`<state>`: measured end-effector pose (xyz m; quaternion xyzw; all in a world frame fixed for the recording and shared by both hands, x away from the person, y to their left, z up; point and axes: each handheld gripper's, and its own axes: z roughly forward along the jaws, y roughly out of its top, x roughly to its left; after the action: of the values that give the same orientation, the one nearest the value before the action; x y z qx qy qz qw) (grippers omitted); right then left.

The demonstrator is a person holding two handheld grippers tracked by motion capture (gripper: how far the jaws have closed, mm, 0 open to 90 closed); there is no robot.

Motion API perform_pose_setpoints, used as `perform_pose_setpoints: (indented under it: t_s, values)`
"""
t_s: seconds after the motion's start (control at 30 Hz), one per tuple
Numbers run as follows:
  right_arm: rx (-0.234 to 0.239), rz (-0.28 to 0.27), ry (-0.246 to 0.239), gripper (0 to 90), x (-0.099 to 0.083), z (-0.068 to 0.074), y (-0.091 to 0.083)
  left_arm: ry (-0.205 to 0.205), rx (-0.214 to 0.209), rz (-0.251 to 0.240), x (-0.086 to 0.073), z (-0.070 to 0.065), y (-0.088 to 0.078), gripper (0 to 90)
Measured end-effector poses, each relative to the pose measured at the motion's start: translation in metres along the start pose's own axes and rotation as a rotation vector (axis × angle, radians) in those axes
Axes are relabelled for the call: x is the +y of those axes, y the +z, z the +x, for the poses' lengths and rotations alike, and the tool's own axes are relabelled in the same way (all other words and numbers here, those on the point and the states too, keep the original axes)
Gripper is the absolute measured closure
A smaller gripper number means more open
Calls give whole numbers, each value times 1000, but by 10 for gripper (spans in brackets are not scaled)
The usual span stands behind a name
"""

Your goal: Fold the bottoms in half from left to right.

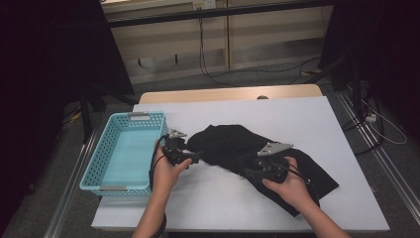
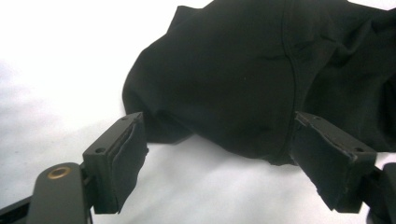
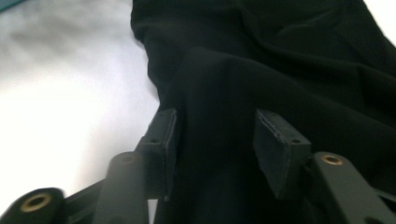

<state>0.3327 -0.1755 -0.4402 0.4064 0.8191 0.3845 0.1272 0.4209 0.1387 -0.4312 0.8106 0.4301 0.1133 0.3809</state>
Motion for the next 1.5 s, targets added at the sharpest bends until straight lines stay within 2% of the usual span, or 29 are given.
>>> perform_pose_setpoints:
  t_s: [0.1, 0.27, 0.37, 0.53, 0.57, 0.6, 0.67, 0.8, 0.93, 0.97, 1.0, 1.03, 1.13, 1.23, 1.3, 1.33, 1.37, 1.43, 1.5]
  values:
    - [-9, -16, 29, 342, -5, -5, -15, 0, 3, 1, 0, 0, -1, 195]
    - [-61, -37, 88, 331, -21, -24, -45, 2, -5, 10, 0, -1, -1, 190]
    - [-91, -38, 125, 392, -35, -38, -63, 4, -8, 10, 0, -1, -1, 190]
    - [-230, -3, 130, 456, -60, -63, -89, 5, -5, 13, 1, -2, 0, 190]
    - [-230, -3, 130, 456, -60, -63, -89, 3, -7, 14, 1, -2, 0, 190]
    - [-268, 19, 148, 499, -70, -71, -96, 2, -4, 7, 1, -2, 0, 190]
    - [-293, 32, 160, 547, -76, -78, -101, 6, -9, 8, 3, -2, 0, 190]
    - [-323, 60, 176, 626, -83, -86, -104, 15, -6, 8, 4, -4, 1, 190]
    - [-315, 90, 184, 696, -87, -86, -103, 12, -10, 10, 4, -4, 3, 190]
    - [-320, 97, 181, 733, -88, -86, -102, 12, -10, 10, 4, -4, 3, 190]
    - [-302, 90, 182, 845, -88, -85, -102, 14, -11, 11, 4, -5, 3, 190]
    - [-284, 94, 173, 900, -88, -84, -102, 15, -10, 7, 5, -5, 3, 190]
    - [-271, 108, 146, 900, -85, -81, -104, 16, -13, 9, 5, -5, 2, 189]
    - [-302, 89, 153, 900, -84, -84, -112, 18, -13, 4, 6, -6, 2, 190]
    - [-305, 81, 155, 900, -84, -86, -115, 18, -12, 2, 6, -6, 2, 190]
    - [-329, 65, 164, 900, -86, -90, -119, 15, -12, 1, 6, -6, 3, 190]
    - [-336, 68, 164, 900, -87, -91, -120, 15, -13, 2, 6, -6, 3, 190]
    - [-318, 71, 180, 900, -89, -93, -118, 17, -11, 1, 6, -6, 3, 190]
    - [-332, 89, 171, 900, -91, -93, -115, 17, -14, 5, 6, -6, 1, 190]
